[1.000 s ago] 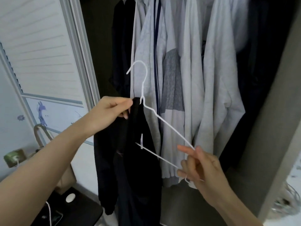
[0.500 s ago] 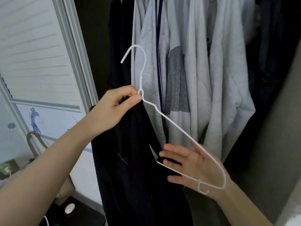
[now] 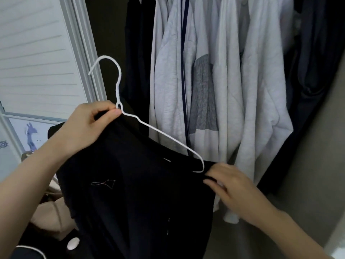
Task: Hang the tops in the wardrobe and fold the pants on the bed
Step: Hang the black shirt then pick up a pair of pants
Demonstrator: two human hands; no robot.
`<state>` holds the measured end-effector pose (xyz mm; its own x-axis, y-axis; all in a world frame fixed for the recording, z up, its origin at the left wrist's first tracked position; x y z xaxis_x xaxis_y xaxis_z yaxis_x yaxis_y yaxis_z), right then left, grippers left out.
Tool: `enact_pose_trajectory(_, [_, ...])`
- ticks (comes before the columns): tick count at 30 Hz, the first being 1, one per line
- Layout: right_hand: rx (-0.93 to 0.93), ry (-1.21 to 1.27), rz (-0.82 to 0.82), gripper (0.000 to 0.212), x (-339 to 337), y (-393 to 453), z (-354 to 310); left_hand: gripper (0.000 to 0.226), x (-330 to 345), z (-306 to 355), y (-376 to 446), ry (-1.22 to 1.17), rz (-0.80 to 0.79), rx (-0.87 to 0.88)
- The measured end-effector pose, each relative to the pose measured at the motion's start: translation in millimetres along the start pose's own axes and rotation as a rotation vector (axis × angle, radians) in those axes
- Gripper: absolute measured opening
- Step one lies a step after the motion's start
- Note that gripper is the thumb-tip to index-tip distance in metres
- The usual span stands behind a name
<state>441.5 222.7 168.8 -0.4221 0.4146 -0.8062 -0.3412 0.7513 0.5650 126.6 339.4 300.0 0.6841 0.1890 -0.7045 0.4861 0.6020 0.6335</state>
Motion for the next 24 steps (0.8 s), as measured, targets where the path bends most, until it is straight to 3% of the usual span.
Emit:
enact_pose_trajectory(7, [0.043, 0.332, 0.135, 0.012, 7.1, 53.9, -32.5, 0.016, 26.9, 14.6, -7.2, 0.037, -0.029, 0.039])
enact_pose_trajectory(14, [0.210, 1.025, 0.435, 0.027, -19.2, 75.7, -17.4, 0.029, 8.0, -24.0, -26.3, -0.069, -0.139, -0.003])
enact_pose_trajectory(16, [0.182, 0.968, 0.398, 0.030, -25.6, 81.3, -13.8, 0.031, 4.8, -36.1, -33.7, -0.053, -0.122, -0.040])
enact_pose_trajectory(21, [-0.036, 0.338, 0.162, 0.024, -25.7, 96.9, -25.9, 0.026, 14.8, -30.5, -39.7, -0.024, -0.068, -0.028])
enact_pose_trajectory(24, [-0.081, 0.261, 0.119, 0.022, -20.4, 108.4, -40.9, 0.025, 24.3, -13.1, -32.0, -0.046, -0.091, 0.032])
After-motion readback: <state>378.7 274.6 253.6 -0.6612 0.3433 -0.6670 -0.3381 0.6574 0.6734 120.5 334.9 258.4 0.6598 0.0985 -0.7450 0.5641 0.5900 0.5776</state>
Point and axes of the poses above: each hand's wrist, its own y-axis towards the middle knuckle, its own x-axis out of the palm, z = x × y, the point moved 1 cm from there along y, towards the middle knuckle, and after that the axes turned 6 degrees about -z, right-handed, at the moved point
